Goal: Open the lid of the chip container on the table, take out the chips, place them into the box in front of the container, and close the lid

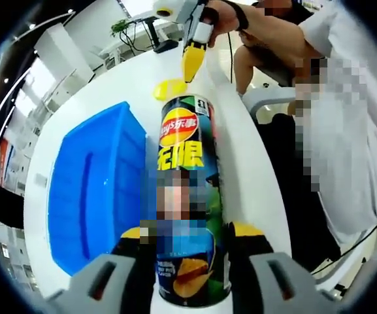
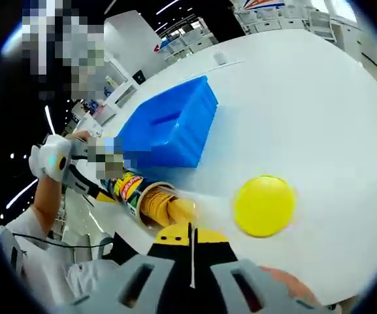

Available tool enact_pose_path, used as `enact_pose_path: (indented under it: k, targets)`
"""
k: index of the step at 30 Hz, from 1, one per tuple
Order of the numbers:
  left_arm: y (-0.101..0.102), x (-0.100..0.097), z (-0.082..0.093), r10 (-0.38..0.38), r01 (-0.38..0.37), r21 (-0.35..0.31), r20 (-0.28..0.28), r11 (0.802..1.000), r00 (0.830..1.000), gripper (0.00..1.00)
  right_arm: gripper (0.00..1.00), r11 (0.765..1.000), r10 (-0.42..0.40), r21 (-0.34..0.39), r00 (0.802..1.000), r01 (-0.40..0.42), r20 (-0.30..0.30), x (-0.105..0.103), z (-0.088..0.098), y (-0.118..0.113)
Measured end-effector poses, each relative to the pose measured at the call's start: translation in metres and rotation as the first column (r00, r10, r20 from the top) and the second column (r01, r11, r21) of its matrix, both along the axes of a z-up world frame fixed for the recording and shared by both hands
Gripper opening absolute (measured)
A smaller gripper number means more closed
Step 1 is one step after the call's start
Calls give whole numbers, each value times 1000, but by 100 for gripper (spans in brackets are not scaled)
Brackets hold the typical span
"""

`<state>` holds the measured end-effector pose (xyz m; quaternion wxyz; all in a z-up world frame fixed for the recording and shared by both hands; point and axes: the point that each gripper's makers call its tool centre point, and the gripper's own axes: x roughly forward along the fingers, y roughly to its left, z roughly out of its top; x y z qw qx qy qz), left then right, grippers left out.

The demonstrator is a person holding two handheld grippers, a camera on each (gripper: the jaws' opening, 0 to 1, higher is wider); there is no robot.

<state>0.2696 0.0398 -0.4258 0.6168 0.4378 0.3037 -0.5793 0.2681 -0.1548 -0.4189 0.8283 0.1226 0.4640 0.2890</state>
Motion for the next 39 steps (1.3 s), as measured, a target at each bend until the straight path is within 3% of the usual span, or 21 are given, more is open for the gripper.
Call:
enact_pose_path:
  k: [14,15,17,18,21,24,27,29,30,31,32,33,34,36,39]
  targets:
    - [0,3,-1,3,-3,-9,-3,1000,1000,44,1,998,-56,31,998,57,-24,-1,-1,-33]
    - [0,2,-1,-1,1,-3,1,1000,1000,45,1,998,-50,31,999,50,-14,-1,-1,-33]
    - [0,3,-1,-4,4,6,5,1000,1000,45,2,1000,-13,10,998,12,69,6,1,-34]
    - [0,3,-1,-5,5,10,5,1000,1000,45,2,1000,1,-3,998,-1,63,2,-1,-33]
    - [1,4,-2,-2,2,14,-2,1000,1000,45,4,998,56,-31,985,-52,162,2,3,-27]
    - [1,4,-2,6,-6,14,-7,1000,1000,45,6,997,72,-38,979,-66,192,1,4,-27]
    - [1,3,-2,8,-8,15,-4,1000,1000,45,6,998,57,-28,964,-52,260,8,15,-33]
    - [1,4,-2,14,-14,9,-11,1000,1000,45,7,998,46,-43,943,-34,330,16,26,-39]
    - [1,4,-2,15,-15,6,-15,1000,1000,45,7,998,42,-68,911,-16,409,22,37,-43]
    - [1,4,-2,14,-14,3,-17,1000,1000,45,7,997,47,-73,894,-15,446,25,43,-42]
    - [1,4,-2,15,-15,-1,-20,1000,1000,45,7,996,78,-70,849,-48,523,24,57,-33]
    - [1,4,-2,17,-17,-2,-22,1000,1000,45,7,994,109,-63,840,-89,531,17,61,-25]
    - [1,4,-2,14,-15,-5,-23,1000,1000,45,7,986,161,-42,848,-163,505,2,60,-10]
    - [0,4,-2,15,-16,-7,-25,1000,1000,45,10,973,220,-47,855,-225,469,-9,51,3]
    - [0,4,-2,17,-17,-11,-24,1000,1000,45,10,967,254,-93,861,-238,441,-8,33,10]
